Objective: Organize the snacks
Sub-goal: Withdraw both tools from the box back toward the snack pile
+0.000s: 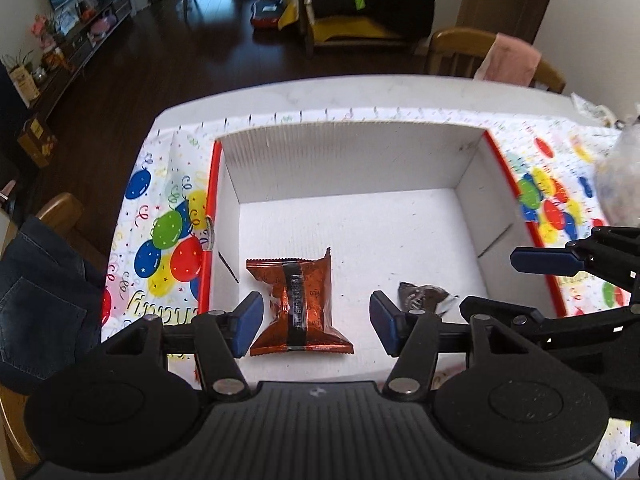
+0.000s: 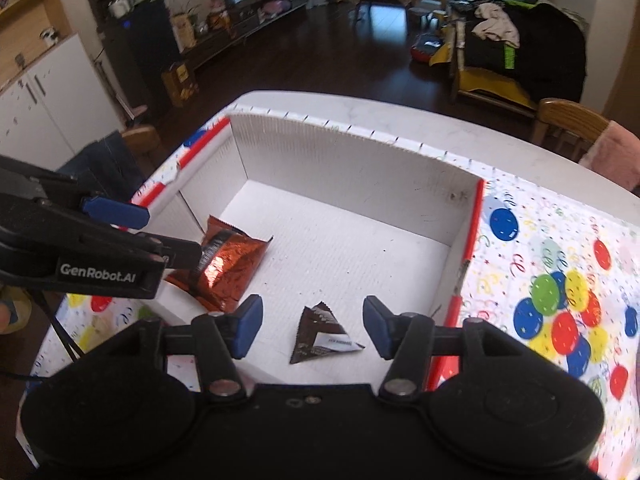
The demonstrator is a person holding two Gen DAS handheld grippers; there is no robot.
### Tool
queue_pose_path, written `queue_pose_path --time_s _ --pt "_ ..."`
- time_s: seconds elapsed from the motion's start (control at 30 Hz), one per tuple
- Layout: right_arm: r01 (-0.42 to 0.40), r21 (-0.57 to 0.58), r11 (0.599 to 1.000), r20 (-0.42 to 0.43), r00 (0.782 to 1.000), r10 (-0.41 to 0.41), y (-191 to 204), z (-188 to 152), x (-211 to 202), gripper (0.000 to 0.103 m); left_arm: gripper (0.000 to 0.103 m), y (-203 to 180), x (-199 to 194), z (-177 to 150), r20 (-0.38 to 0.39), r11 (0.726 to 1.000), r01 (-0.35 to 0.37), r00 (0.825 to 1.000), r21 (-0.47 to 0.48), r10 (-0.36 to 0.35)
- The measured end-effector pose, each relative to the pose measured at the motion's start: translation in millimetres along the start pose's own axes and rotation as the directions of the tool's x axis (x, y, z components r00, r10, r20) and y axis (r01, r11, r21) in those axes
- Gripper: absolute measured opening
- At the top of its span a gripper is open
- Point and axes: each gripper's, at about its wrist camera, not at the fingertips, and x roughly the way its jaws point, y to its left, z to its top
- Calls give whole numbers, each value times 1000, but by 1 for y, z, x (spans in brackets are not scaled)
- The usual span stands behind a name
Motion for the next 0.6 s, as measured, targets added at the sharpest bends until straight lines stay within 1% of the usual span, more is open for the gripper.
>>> queue_pose_path --time_s 0.1,0.23,0.3,0.43,0.5,0.6 --pt "7 25 1000 28 1000 -7 7 -6 -15 62 58 5 -15 -9 26 1000 18 999 11 -18" --pt "8 62 998 58 998 -12 17 -15 -34 64 58 12 -34 -23 54 999 40 998 15 -41" --pt "10 73 997 75 997 -16 23 -21 -42 69 58 16 -43 -29 68 999 48 996 20 -49" --pt "12 99 995 107 994 -22 34 -31 -58 73 58 20 -61 -43 106 998 56 993 38 -60" --pt "13 105 994 128 991 -27 39 -36 -66 77 58 21 -71 -51 130 997 61 989 51 -67" --pt "26 103 994 161 986 -42 48 -44 -79 81 65 22 -84 -62 161 995 71 984 66 -80"
